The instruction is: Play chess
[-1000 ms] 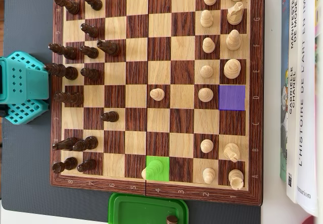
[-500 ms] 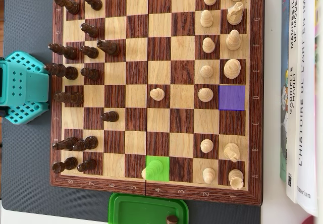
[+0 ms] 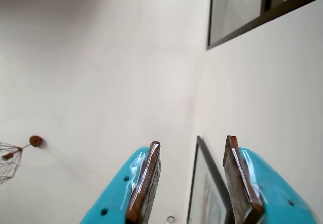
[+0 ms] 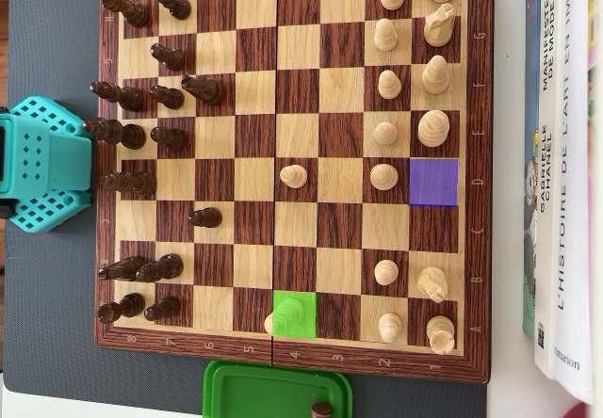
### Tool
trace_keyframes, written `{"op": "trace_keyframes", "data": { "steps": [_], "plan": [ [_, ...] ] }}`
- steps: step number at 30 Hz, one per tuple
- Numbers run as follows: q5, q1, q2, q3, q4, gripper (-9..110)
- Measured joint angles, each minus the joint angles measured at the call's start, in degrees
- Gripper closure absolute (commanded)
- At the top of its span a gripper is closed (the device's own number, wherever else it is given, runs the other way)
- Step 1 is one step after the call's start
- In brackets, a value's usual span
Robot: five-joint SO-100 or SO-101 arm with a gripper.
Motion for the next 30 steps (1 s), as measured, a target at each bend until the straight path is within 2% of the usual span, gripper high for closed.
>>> {"op": "trace_keyframes", "data": {
  "steps": [7,12,30],
  "plan": [
    [-0.2,0.0,0.0,0.0,-0.5,83],
    [-4.0,-0.2,0.0,0.0,-0.5,83],
    [-4.0,-0.1,0.0,0.0,-0.5,83]
  ]
}}
